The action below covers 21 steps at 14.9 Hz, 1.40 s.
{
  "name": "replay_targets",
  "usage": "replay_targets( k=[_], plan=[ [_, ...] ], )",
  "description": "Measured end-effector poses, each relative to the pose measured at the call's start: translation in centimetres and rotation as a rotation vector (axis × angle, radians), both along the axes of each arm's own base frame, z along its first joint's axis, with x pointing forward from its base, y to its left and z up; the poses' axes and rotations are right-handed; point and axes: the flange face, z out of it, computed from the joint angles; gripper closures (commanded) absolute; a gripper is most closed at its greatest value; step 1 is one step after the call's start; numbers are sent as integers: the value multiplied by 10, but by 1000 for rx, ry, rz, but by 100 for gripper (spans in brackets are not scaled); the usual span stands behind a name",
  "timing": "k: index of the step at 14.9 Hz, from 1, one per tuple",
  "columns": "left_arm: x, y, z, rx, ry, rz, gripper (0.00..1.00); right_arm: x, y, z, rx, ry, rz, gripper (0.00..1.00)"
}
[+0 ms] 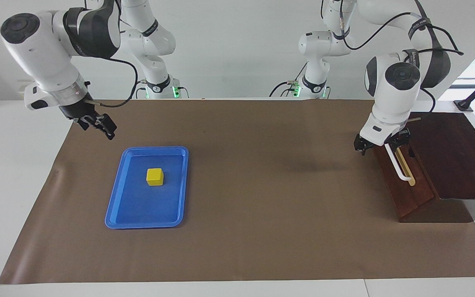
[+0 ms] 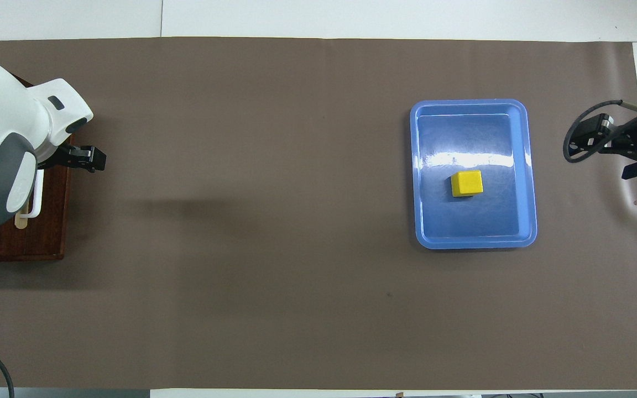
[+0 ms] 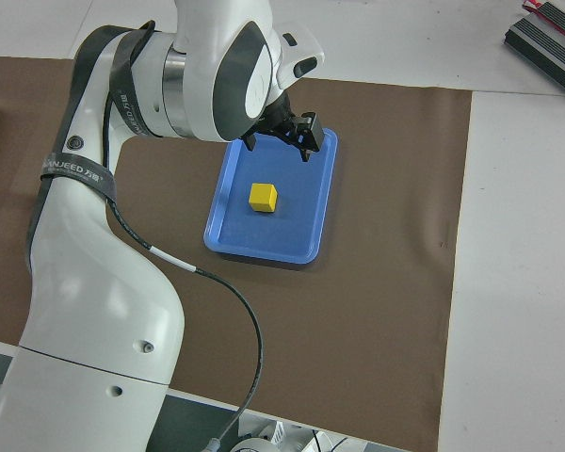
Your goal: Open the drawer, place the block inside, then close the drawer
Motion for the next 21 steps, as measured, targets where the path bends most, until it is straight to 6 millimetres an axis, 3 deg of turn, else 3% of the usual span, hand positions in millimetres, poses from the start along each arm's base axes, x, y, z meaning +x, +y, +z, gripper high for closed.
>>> replay_targets(
  k=[5,10,13,15,18,21],
  plan=[
    [3,24,-26,23,-21,1,0,30,2,-26,111,44,-497,0],
    [-1,42,-52,7,-31,8,0,40,-36,-58,260,165,-912,0],
    [-2,42,-55,2,-38,3,0,42,-47,-84,311,232,-1008,0],
    [-2,41,-59,-2,-46,-5,0,42,-52,-115,327,270,-1041,0],
    [-3,41,-59,-2,-52,-6,0,41,-49,-160,391,309,-1085,0],
    [-3,41,-60,-2,-53,-3,0,35,-46,-193,441,343,-1077,0]
  ],
)
